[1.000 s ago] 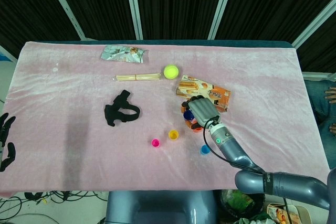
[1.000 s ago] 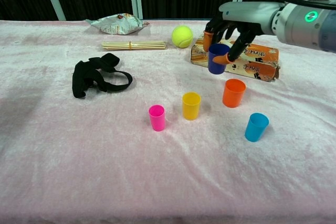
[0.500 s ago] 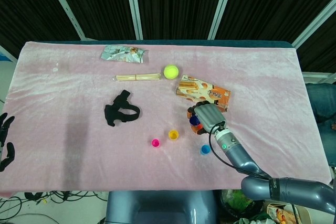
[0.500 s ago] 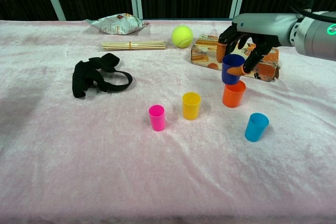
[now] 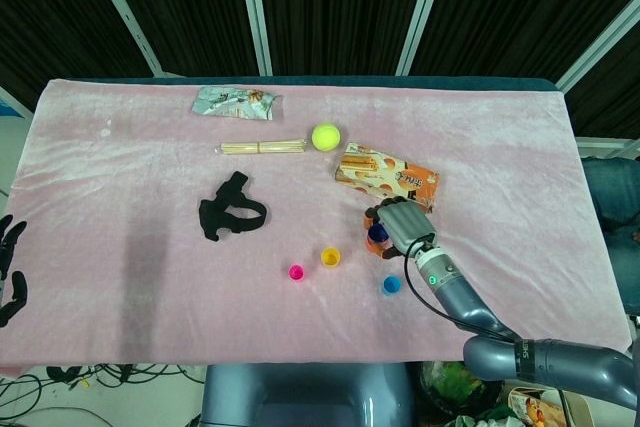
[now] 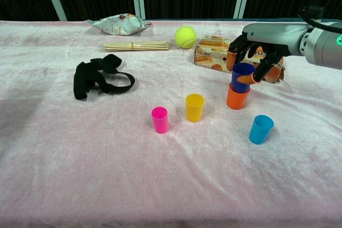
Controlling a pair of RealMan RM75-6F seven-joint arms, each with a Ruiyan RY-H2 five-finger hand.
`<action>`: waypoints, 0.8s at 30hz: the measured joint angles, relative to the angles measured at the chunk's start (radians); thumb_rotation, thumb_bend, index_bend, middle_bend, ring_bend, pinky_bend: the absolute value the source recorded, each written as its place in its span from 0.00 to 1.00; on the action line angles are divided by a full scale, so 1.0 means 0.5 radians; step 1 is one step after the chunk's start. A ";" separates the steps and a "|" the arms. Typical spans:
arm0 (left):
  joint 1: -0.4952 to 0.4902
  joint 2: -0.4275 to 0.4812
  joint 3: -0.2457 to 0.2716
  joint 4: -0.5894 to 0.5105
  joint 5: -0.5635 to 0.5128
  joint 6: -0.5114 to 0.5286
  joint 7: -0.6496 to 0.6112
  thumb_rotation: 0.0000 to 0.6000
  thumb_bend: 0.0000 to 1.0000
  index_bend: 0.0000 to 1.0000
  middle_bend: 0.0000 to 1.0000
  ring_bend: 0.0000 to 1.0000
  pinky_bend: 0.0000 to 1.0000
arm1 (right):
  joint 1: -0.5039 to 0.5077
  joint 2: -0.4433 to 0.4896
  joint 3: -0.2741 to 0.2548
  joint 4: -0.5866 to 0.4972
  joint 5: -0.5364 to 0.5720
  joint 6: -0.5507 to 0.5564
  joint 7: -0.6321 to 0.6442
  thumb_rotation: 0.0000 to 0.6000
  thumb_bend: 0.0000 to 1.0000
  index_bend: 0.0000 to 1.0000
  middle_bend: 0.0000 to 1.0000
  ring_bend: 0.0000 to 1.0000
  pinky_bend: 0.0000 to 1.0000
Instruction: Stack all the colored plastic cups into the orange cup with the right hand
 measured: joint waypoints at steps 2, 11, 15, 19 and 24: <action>0.000 0.000 0.000 -0.001 0.000 -0.001 0.002 1.00 0.70 0.07 0.01 0.00 0.03 | -0.002 -0.005 -0.004 0.013 0.001 -0.005 0.006 1.00 0.30 0.43 0.42 0.24 0.21; 0.000 0.003 -0.001 -0.007 -0.006 -0.003 0.007 1.00 0.70 0.07 0.01 0.00 0.03 | 0.005 0.024 -0.028 0.012 0.036 -0.098 0.014 1.00 0.14 0.17 0.21 0.12 0.21; 0.001 0.004 -0.002 -0.010 -0.012 -0.006 0.007 1.00 0.70 0.07 0.01 0.00 0.03 | -0.008 0.018 -0.005 -0.013 -0.028 -0.010 0.049 1.00 0.14 0.17 0.21 0.12 0.21; -0.001 0.002 -0.001 -0.011 -0.008 -0.007 0.011 1.00 0.70 0.07 0.01 0.00 0.03 | -0.029 -0.005 0.004 -0.069 -0.129 0.072 0.065 1.00 0.15 0.20 0.22 0.12 0.21; -0.001 0.002 0.000 -0.011 -0.003 -0.006 0.013 1.00 0.70 0.07 0.01 0.00 0.03 | -0.032 -0.069 -0.019 -0.109 -0.175 0.090 0.031 1.00 0.16 0.22 0.24 0.12 0.21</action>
